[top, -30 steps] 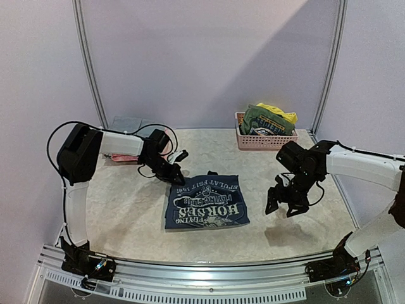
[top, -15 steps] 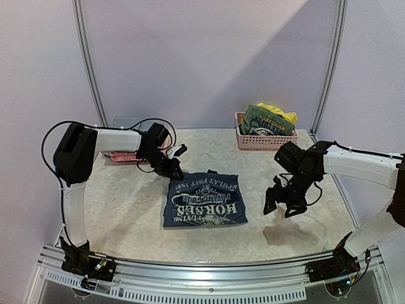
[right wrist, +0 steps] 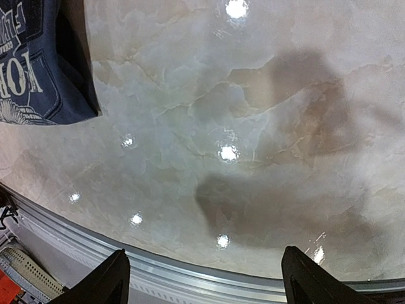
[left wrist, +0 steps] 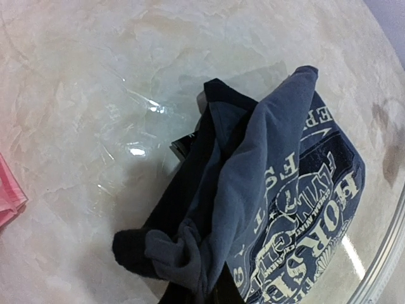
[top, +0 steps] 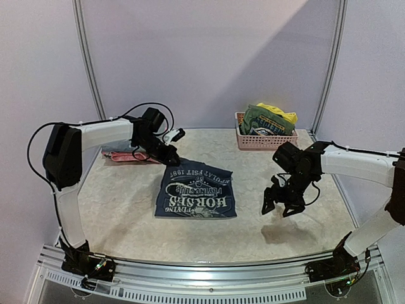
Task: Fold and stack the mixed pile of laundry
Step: Move the square-folded tank top to the corner of the board, then reset both arms
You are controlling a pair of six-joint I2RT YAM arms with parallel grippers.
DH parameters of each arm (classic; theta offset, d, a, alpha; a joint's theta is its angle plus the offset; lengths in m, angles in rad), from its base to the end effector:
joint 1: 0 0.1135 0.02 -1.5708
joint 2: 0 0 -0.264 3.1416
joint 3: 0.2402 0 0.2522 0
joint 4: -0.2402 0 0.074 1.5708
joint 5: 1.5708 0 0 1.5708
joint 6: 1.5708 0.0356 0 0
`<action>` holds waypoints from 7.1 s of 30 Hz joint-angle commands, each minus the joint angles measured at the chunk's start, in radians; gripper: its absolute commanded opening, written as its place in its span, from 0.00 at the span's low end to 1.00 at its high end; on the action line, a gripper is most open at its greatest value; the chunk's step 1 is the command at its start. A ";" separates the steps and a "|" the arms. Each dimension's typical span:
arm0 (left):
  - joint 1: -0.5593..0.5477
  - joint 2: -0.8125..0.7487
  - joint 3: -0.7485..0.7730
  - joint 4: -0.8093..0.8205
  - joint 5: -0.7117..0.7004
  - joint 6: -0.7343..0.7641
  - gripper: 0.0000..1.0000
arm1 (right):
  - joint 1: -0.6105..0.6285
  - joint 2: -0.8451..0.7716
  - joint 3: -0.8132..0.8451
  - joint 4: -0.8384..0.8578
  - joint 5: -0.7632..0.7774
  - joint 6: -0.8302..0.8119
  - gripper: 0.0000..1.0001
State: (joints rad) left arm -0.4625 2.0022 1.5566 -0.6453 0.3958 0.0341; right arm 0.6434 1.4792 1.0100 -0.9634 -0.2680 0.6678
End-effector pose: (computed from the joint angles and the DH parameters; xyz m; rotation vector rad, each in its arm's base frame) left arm 0.3757 -0.2026 0.2071 0.7864 2.5663 -0.6647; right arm 0.1995 0.1614 0.2118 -0.0088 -3.0538 -0.4552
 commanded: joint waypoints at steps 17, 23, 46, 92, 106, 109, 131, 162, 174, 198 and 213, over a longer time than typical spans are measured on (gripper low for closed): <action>0.017 -0.046 0.217 -0.210 -0.174 0.179 0.00 | 0.006 0.054 0.103 0.017 0.019 -0.054 0.84; 0.028 -0.038 0.299 -0.251 -0.214 0.204 0.00 | 0.007 0.080 0.144 0.020 0.024 -0.071 0.84; 0.165 0.017 0.645 -0.346 -0.377 0.294 0.00 | 0.006 0.096 0.166 0.008 0.024 -0.094 0.85; 0.433 0.201 0.878 -0.243 -0.318 0.339 0.00 | 0.007 0.280 0.286 -0.094 -0.038 -0.191 0.85; 0.462 0.281 0.895 -0.112 -0.409 0.327 0.00 | 0.005 0.346 0.327 -0.161 -0.033 -0.258 0.85; 0.463 0.314 0.898 -0.065 -0.416 0.326 0.00 | 0.003 0.369 0.341 -0.163 -0.038 -0.271 0.86; 0.475 0.469 0.887 0.254 -0.778 0.189 0.69 | -0.024 0.446 0.409 -0.195 -0.059 -0.311 0.86; 0.366 0.144 0.312 0.161 -0.208 -0.157 0.68 | -0.024 0.325 0.259 0.009 -0.062 -0.163 0.87; 0.412 0.169 0.217 0.187 -0.268 -0.088 0.68 | -0.023 0.275 0.199 -0.009 -0.050 -0.162 0.87; 0.484 0.016 0.178 0.108 -0.516 -0.066 0.68 | -0.023 0.270 0.253 -0.047 -0.031 -0.173 0.89; 0.368 -0.365 0.013 0.007 -0.536 -0.128 0.96 | -0.023 0.271 0.622 -0.181 0.116 -0.201 0.99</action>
State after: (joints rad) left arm -0.0433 1.7058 1.6394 -0.5701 -0.1307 -0.0673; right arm 0.6254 1.7737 1.5490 -1.0889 -0.2199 0.4808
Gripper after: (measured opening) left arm 0.823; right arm 0.986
